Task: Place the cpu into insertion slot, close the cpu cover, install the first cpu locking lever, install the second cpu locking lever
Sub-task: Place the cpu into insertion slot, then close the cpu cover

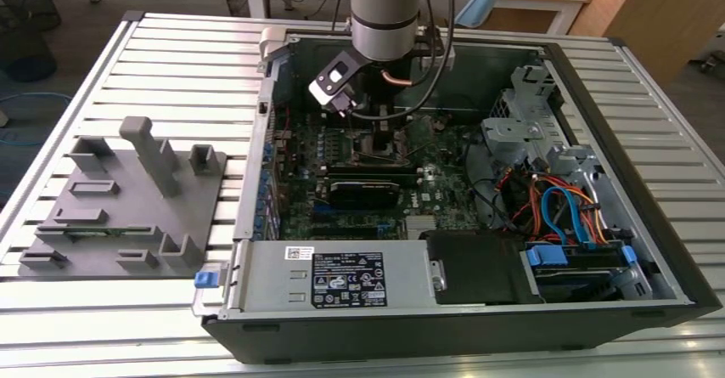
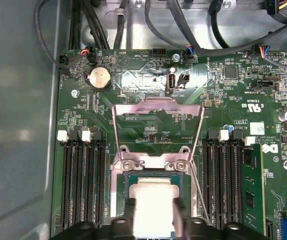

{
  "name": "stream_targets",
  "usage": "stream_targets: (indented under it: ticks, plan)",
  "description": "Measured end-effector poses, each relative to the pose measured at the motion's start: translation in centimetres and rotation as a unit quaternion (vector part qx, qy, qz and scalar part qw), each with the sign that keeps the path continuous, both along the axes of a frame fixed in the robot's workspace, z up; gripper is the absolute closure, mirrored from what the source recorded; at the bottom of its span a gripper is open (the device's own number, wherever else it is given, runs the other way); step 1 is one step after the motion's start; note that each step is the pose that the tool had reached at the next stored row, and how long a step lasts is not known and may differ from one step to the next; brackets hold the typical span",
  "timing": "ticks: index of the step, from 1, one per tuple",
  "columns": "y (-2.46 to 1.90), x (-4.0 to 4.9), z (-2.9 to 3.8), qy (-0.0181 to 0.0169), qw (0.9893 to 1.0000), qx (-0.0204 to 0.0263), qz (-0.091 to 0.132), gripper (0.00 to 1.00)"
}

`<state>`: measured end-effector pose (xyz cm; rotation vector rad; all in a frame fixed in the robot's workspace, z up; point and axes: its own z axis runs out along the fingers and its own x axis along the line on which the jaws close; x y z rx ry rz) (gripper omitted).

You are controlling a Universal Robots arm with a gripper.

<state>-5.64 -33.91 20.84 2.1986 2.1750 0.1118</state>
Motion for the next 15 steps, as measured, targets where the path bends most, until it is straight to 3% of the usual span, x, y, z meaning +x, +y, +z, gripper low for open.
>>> stream_targets:
  ticks: [8, 15]
  plan:
    - [0.0, 0.0, 0.0, 0.0, 1.0, 0.0, 0.0, 0.88]
    - [0.0, 0.0, 0.0, 0.0, 1.0, 0.0, 0.0, 0.9]
